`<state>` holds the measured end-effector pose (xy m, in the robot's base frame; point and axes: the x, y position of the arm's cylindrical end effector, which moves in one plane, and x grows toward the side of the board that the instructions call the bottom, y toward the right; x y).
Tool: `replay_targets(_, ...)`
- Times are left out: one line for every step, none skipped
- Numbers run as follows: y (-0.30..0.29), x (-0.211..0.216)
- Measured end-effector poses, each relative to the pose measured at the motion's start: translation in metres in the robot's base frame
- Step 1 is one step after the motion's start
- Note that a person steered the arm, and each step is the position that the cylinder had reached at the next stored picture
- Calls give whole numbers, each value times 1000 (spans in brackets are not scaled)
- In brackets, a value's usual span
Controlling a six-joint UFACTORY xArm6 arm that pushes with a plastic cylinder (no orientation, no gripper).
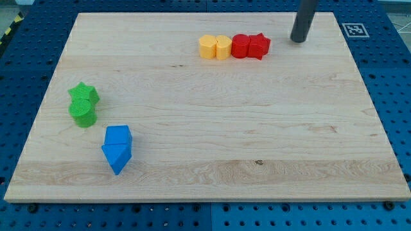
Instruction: Point your arm to the center of the board
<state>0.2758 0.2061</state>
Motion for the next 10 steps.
replay_targets(38,-12)
replay_targets(92,-12)
replay_targets(139,-12)
replay_targets(139,-10)
replay_targets(139,11)
replay_targets(125,46)
replay_targets(90,73)
replay_targets(63,87)
replay_targets(64,94)
replay_targets(64,96)
